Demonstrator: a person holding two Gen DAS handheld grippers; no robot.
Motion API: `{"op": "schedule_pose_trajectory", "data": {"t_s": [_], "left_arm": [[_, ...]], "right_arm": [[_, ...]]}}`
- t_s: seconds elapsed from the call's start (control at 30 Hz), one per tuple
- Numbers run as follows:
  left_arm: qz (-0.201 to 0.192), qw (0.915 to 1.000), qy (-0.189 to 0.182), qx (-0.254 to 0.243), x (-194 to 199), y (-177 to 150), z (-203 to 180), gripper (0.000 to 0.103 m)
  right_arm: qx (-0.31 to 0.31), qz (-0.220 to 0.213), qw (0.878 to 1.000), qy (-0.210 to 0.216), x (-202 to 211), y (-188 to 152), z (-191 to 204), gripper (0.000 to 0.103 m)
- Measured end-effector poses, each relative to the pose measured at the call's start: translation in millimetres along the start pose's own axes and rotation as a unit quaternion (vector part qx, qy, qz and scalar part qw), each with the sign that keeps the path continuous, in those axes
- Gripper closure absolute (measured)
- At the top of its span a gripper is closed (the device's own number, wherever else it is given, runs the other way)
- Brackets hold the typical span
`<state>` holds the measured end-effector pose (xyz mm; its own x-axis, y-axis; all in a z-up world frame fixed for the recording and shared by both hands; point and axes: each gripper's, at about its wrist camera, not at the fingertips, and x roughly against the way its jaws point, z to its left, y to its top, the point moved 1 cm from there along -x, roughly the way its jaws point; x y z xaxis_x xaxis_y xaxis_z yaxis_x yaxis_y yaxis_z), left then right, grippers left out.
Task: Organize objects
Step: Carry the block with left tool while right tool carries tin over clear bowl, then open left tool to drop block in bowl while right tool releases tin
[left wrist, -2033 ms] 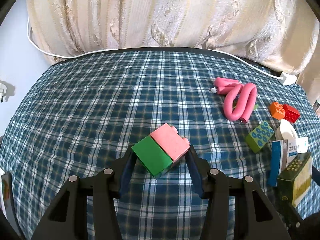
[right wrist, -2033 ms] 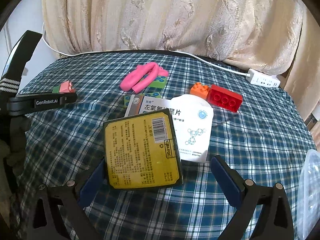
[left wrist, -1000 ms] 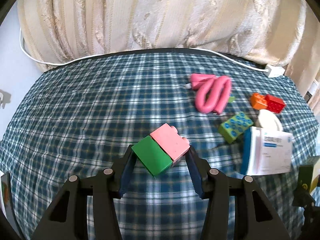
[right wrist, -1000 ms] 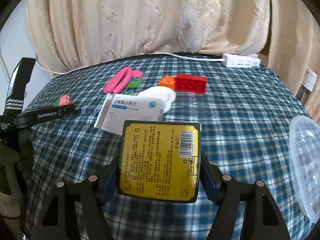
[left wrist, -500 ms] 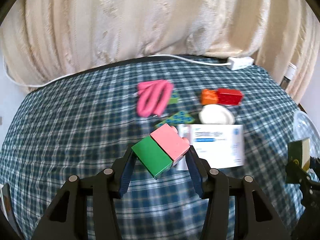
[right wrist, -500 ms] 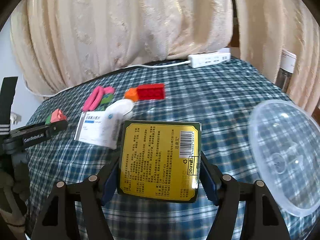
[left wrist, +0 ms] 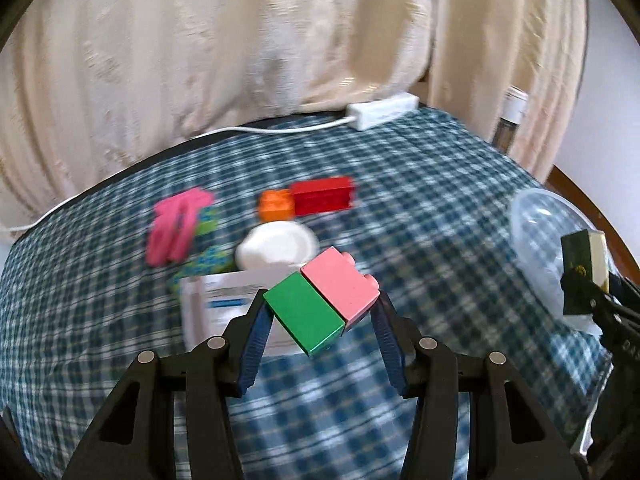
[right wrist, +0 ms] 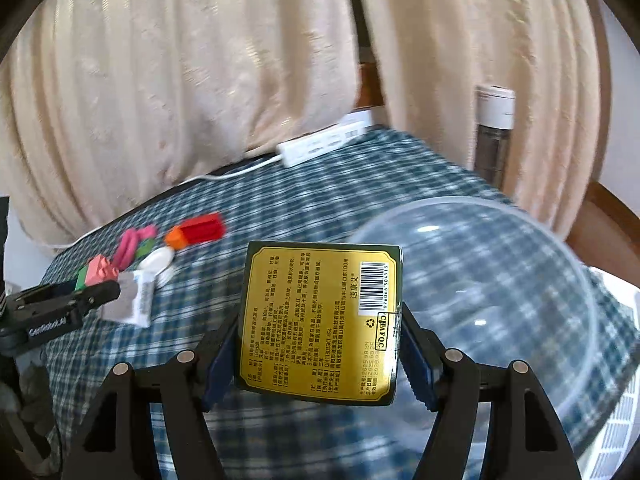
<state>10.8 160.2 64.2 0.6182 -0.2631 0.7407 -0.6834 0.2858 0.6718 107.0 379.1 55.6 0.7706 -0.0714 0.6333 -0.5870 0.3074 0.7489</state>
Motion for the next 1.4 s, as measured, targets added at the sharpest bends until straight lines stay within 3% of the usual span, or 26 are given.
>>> {"op": "schedule_pose_trajectory", "data": {"t_s": [0.53,1.1,1.4], "left_arm": [[0.016,0.9943,-0.075,-0.075,-20.1,26.5,-116.3,0.051],[0.034,0.9850,-0.124,-0.115,-54.6,56.3,-195.3,0.051],[0.045,0.9807,-0.142,-0.127,-68.7,63.0,-214.2,0.051]], "right_arm": [[-0.057,-0.019,0.996,-0.059,15.4,-0.3,-95.4,0.029],[-0.079,-0.016,0.995,-0.063,5.1,10.5,-132.0,0.029],[-0.079,-0.015,0.995,-0.066,-2.1,20.6,-138.2,0.029]]}}
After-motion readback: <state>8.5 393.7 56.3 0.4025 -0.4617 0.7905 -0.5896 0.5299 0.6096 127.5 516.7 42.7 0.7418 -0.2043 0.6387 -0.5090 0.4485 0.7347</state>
